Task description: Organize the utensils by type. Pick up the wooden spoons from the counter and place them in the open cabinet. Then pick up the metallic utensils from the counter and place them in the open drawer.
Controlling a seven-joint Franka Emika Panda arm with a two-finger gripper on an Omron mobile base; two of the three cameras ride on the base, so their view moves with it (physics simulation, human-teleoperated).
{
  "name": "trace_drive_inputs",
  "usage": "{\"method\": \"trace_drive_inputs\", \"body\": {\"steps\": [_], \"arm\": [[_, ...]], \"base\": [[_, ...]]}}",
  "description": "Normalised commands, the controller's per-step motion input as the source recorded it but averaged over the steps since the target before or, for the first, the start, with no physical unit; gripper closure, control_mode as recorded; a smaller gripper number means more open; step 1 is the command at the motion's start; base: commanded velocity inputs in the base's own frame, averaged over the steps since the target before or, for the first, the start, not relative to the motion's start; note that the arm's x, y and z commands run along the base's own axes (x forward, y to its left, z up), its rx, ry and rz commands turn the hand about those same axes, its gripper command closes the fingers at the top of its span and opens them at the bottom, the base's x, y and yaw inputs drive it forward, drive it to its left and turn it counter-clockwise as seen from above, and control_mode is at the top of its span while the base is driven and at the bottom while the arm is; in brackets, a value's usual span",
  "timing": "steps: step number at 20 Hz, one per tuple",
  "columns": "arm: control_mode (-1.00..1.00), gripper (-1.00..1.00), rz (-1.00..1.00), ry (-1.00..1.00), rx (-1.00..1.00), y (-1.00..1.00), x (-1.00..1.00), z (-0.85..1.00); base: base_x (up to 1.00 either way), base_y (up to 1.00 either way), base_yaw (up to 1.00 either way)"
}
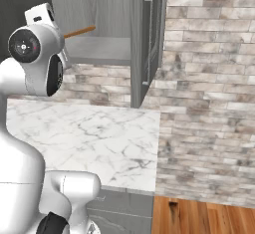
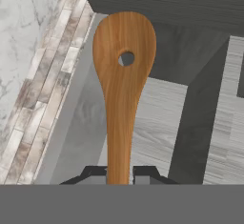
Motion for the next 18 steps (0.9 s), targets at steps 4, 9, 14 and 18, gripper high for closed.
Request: {"method": "trace_drive_inputs", "body": {"steps": [4,9,14,18], "arm": [[-1.00,1.00,0.00,0.05,0.06,0.00,0.61,0.02],[-1.00,1.00,0.01,0.10,0.00,0.07,0.52,0.00],[-1.00,1.00,0.01,0.07,0.00,0.10,0.56,-0.03],[-1.00,1.00,0.00,0.00,0.00,0.11,0.51,-0.05]], "base": [[0.00,0.00,0.00],[0.00,0.00,0.00],[0.00,0.00,0.00],[0.00,0.00,0.00]]}}
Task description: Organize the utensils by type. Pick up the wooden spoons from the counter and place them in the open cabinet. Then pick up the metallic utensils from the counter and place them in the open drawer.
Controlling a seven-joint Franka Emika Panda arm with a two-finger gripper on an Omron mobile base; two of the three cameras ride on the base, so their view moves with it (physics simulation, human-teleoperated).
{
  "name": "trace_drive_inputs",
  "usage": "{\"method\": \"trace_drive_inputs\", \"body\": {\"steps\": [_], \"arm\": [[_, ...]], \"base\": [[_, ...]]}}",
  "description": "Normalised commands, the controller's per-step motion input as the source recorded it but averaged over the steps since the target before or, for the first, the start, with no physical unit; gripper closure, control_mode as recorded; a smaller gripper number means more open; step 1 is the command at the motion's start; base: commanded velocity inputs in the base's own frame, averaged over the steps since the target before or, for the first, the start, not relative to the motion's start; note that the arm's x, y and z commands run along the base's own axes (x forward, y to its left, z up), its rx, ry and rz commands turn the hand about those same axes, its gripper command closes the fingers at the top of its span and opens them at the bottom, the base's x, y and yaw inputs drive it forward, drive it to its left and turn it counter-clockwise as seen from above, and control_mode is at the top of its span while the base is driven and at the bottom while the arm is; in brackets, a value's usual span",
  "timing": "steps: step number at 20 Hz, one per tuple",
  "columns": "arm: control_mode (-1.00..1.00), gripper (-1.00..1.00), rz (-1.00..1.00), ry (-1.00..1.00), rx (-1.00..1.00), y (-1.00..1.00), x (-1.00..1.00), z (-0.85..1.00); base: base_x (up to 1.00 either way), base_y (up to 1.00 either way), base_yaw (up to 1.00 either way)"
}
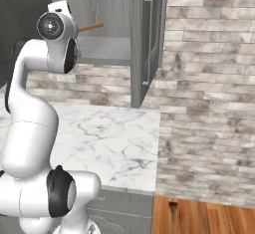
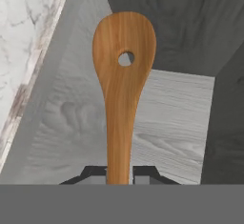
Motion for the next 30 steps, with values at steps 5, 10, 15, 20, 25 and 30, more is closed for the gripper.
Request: {"method": "trace_drive_inputs", "body": {"steps": [5,10,15,20,25,30], "arm": [[-1.00,1.00,0.00,0.04,0.00,0.15,0.46,-0.20],[-1.00,1.00,0.01,0.05,0.00,0.14,0.38,-0.24],[-1.00,1.00,0.05,0.09,0.00,0.10,0.38,-0.18],[-1.00,1.00,0.12,0.08,0.00,0.17,0.24,-0.19],[-1.00,1.00,0.13,0.01,0.00,0.13,0.37,-0.05],[-1.00,1.00,0.08,0.00,0.00,0.12,0.40,-0.03]], "base": [[0.00,0.00,0.00],[0.00,0.00,0.00],[0.00,0.00,0.00],[0.00,0.00,0.00],[0.00,0.00,0.00],[0.00,0.00,0.00]]}}
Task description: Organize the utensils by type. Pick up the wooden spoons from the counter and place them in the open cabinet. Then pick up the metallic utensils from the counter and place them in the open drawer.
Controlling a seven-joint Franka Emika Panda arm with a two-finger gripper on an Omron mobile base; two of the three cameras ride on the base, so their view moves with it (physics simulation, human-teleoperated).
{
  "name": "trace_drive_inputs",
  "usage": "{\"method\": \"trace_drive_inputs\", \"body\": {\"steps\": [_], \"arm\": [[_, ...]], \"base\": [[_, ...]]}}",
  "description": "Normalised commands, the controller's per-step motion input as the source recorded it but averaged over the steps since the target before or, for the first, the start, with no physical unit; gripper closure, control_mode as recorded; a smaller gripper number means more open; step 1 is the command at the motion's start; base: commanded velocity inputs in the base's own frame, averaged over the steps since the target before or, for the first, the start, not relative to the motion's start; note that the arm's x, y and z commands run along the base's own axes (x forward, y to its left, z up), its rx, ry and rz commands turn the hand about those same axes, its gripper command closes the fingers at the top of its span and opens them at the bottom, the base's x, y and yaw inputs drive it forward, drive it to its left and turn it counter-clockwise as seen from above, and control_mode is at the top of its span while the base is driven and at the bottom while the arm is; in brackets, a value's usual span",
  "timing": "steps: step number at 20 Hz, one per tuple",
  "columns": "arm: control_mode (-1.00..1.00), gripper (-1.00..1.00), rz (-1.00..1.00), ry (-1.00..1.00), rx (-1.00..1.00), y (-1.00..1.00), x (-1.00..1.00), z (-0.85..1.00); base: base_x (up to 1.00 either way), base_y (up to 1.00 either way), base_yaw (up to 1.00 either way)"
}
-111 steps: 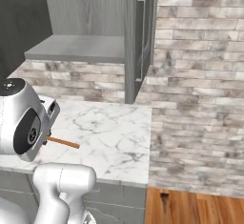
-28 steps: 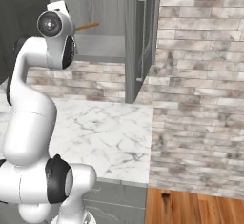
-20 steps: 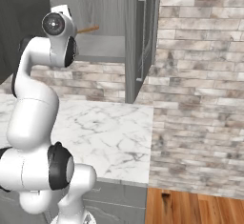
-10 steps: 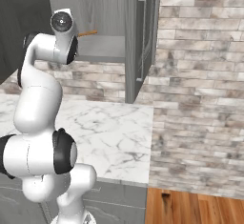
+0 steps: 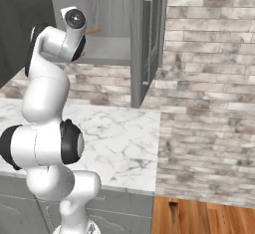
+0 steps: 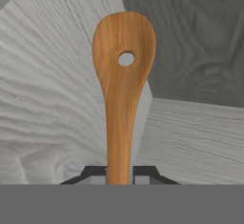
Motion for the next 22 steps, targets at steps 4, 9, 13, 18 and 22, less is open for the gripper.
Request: {"method": "trace_drive_inputs", "body": {"steps": [4,9,13,18,22], "arm": [[-1.00,1.00,0.03,0.00,0.00,0.16,0.32,-0.07],[-1.00,1.00,0.03,0.00,0.00,0.17,0.27,-0.16],[-1.00,1.00,0.03,0.00,0.00,0.18,0.22,-0.21],[-1.00,1.00,0.01,0.00,0.00,0.14,0.17,-0.22],[-1.00,-1.00,0.01,0.01,0.00,0.16,0.06,-0.29]], "base": [[0.00,0.00,0.00],[0.00,0.00,0.00],[0.00,0.00,0.00],[0.00,0.00,0.00],[0.00,0.00,0.00]]}}
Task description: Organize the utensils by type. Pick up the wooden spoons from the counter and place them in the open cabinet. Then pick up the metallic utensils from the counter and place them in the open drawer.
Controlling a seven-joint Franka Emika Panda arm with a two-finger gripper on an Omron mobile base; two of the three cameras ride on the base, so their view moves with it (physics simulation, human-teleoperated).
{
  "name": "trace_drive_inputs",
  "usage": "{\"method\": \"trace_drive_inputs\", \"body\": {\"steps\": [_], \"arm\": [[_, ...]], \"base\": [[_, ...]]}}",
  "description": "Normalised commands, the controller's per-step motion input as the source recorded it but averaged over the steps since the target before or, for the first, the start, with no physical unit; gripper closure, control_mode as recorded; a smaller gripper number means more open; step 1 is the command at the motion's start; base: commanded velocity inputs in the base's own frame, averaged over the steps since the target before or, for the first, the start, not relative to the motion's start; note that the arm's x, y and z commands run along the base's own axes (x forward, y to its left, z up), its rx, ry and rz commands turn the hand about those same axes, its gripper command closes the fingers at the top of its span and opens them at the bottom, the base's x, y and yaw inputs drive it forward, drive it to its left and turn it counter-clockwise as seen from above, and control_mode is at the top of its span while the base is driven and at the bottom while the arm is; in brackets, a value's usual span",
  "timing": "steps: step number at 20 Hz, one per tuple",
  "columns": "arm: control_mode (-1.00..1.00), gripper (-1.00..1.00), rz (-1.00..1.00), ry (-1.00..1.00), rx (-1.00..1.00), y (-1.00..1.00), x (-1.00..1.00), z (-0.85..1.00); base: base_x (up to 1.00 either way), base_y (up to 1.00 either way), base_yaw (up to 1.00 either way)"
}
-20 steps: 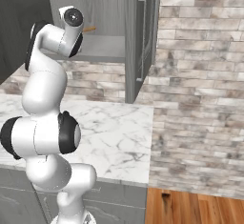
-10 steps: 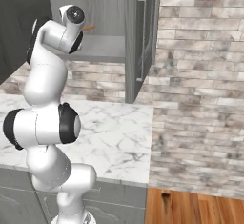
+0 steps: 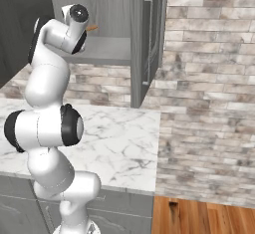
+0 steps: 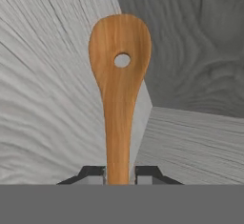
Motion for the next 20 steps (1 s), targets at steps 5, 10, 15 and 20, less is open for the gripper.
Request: {"method": "trace_drive_inputs", "body": {"steps": [5,10,15,20], "arm": [[-1.00,-1.00,0.00,0.05,0.00,0.05,0.00,-0.31],[-1.00,-1.00,0.01,0.07,0.00,0.00,0.00,-0.30],[-1.00,-1.00,0.04,0.06,0.00,0.00,-0.02,-0.28],[-1.00,-1.00,0.09,0.03,0.00,0.00,-0.10,-0.27]], "base": [[0.00,0.00,0.00],[0.00,0.00,0.00],[0.00,0.00,0.00],[0.00,0.00,0.00]]}}
